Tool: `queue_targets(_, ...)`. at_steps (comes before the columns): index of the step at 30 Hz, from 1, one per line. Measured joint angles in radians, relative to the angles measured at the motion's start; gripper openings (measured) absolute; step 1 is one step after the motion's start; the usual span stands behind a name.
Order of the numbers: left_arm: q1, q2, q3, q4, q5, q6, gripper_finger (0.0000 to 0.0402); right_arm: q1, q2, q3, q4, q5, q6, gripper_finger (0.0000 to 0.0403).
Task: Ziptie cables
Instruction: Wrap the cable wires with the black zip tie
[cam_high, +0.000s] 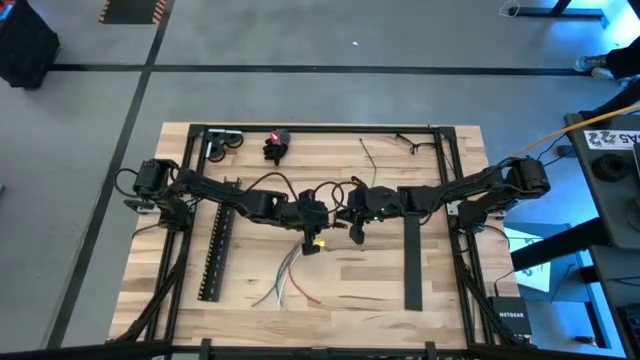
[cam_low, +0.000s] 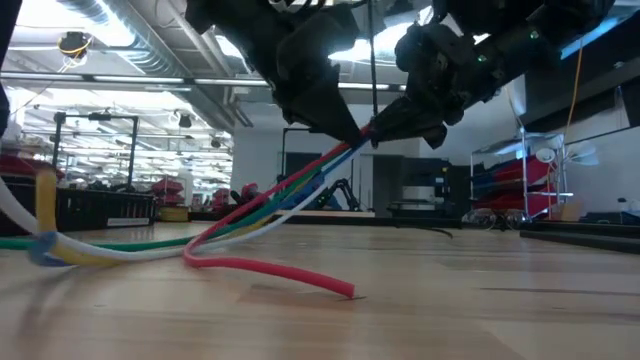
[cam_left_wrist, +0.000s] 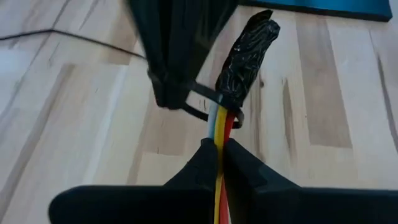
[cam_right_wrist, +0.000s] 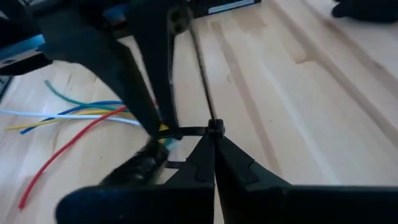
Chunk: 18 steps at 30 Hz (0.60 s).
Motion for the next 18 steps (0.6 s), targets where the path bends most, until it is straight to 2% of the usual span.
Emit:
queue_targets(3,0.0,0.022,0.0,0.038,-0.048,0.031,0.0003,0.001,0.035,0.0,0.015,-0.013,0.02,0.0)
queue_targets(11,-0.013,0.086,0.0,0.06,-0.054,0.082,0.0003,0.001,0.091,0.0,0.04,0.094,0.024,0.0)
queue_targets(18,-0.019,0.09,-0.001,0.065,-0.063,0.078,0.0003,0.001,0.109,0.0,0.067,0.111,0.022,0.0005)
